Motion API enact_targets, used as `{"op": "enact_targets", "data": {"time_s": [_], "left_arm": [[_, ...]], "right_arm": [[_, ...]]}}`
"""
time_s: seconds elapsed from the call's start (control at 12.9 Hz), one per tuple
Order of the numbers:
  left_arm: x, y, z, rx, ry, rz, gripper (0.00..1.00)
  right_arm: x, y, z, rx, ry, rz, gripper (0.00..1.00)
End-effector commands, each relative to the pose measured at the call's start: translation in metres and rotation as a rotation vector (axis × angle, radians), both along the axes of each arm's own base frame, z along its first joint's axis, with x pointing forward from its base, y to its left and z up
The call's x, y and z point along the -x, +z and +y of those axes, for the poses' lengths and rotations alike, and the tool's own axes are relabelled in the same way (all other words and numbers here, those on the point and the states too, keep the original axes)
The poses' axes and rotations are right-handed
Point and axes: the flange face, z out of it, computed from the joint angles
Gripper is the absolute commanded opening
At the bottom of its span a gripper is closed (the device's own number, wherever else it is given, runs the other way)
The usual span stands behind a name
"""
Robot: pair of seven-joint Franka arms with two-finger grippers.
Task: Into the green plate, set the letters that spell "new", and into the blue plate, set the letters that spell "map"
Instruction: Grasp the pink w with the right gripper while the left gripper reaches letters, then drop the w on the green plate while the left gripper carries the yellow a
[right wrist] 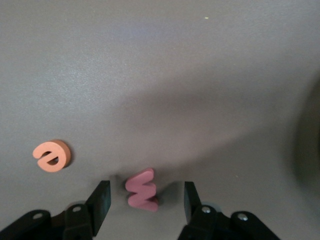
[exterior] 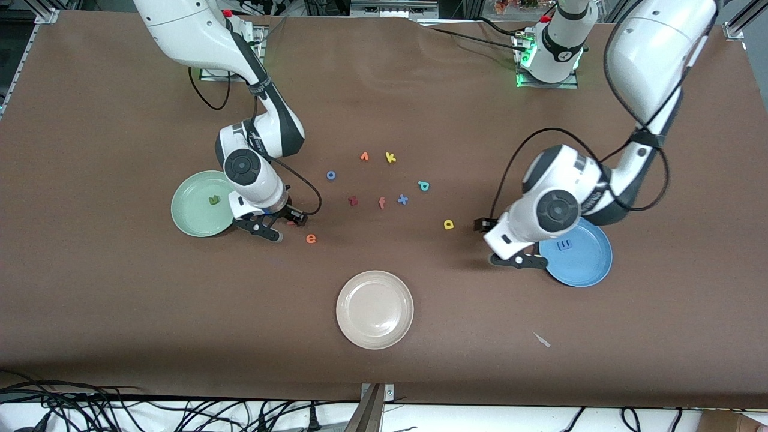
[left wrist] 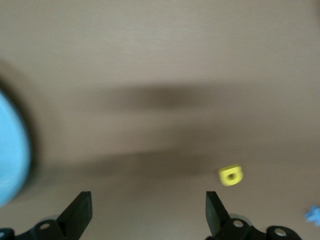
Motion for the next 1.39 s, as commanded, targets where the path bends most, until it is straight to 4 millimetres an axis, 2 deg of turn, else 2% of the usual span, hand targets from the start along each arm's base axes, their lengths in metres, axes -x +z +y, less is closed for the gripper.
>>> {"op": "enact_targets", "data": {"time_s": [0.0,0.15,0.23,0.31,0.39,0.46,0.62,0.77,0.85,0.93,1.01,1.16,1.24,1.32], "left_arm": [[0.031,-0.019,-0.032,0.045,0.144,-0.039,1.00],[0.042,-0.028,-0.058,0.039,0.199,-0.051,1.00],[0.046,-0.035,-0.069,0.035,0.244,-0.060,1.00],[0.055,-0.044,-0.083,0.012,0.248,-0.070,1.00],[0.059,-0.051,-0.090,-0.007,0.270,-0.085,1.00],[0.060,-0.059,-0.092,-0.016,0.286,-0.099,1.00],[0.066,-0.075,-0.098,-0.033,0.290,-0.100,1.00],[0.065,-0.079,-0.097,-0.042,0.290,-0.105,0.95],[0.065,-0.081,-0.096,-0.044,0.290,-0.103,0.91],[0.064,-0.082,-0.095,-0.044,0.293,-0.102,0.89],[0.062,-0.083,-0.092,-0.047,0.296,-0.104,0.82],[0.061,-0.083,-0.092,-0.049,0.293,-0.103,0.72],[0.060,-0.085,-0.089,-0.052,0.296,-0.103,0.68],[0.061,-0.087,-0.089,-0.054,0.294,-0.102,0.61]], "right_arm": [[-0.002,-0.007,0.009,-0.009,0.006,-0.018,0.41],[0.000,-0.009,0.014,-0.009,0.012,-0.018,0.20],[0.000,-0.008,0.014,-0.010,0.013,-0.018,0.13],[-0.003,0.002,0.013,-0.014,0.019,-0.026,0.12],[-0.005,0.020,0.010,-0.017,0.017,-0.026,0.13],[-0.008,0.035,-0.001,-0.004,0.013,-0.005,0.13],[-0.016,0.074,-0.036,0.020,0.057,0.038,0.13],[-0.022,0.098,-0.094,0.043,0.138,0.109,0.13],[-0.020,0.102,-0.121,0.048,0.178,0.142,0.13],[-0.014,0.101,-0.151,0.047,0.212,0.159,0.13],[-0.007,0.097,-0.180,0.043,0.246,0.167,0.13],[0.013,0.073,-0.225,0.045,0.249,0.179,0.13],[0.021,0.060,-0.245,0.057,0.264,0.158,0.13],[0.027,0.048,-0.253,0.071,0.260,0.129,0.15]]}}
